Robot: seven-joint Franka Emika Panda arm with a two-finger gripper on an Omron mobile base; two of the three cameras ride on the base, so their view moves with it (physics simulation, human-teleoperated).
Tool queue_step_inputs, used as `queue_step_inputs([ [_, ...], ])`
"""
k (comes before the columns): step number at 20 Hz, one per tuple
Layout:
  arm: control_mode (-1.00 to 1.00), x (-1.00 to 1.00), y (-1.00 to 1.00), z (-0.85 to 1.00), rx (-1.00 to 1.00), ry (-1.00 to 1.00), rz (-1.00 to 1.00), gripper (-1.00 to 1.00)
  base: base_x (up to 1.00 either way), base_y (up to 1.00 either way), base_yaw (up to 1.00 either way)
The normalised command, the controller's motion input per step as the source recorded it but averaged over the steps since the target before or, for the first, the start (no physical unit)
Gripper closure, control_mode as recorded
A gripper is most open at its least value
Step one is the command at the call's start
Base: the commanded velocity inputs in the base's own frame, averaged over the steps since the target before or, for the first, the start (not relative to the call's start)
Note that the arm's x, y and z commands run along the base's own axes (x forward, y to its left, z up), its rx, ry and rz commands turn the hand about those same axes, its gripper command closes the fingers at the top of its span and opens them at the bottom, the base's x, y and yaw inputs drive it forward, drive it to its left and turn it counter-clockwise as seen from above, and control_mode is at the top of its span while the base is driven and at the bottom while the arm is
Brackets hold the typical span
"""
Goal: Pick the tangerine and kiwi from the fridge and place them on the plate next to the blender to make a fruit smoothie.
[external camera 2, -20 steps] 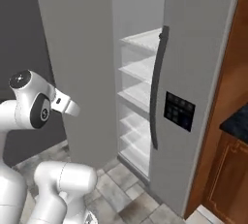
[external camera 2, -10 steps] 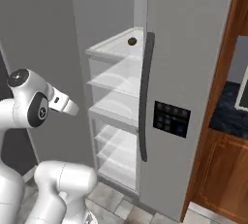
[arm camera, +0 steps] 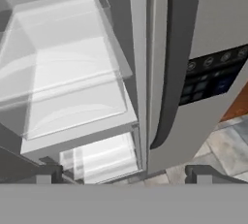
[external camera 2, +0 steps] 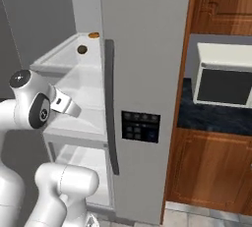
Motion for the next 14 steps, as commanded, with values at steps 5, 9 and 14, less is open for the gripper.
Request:
queue_step_inputs([
  [5,1.00,0.00,0.00,0.00,0.00,0.00,0.00,-1.00,0.39,0.37,-0.24],
  [9,1.00,0.00,0.00,0.00,0.00,0.00,0.00,-1.00,0.37,0.48,-0.19],
  [14,1.00,0.00,0.00,0.00,0.00,0.00,0.00,-1.00,0.37,0.26,-0.13],
])
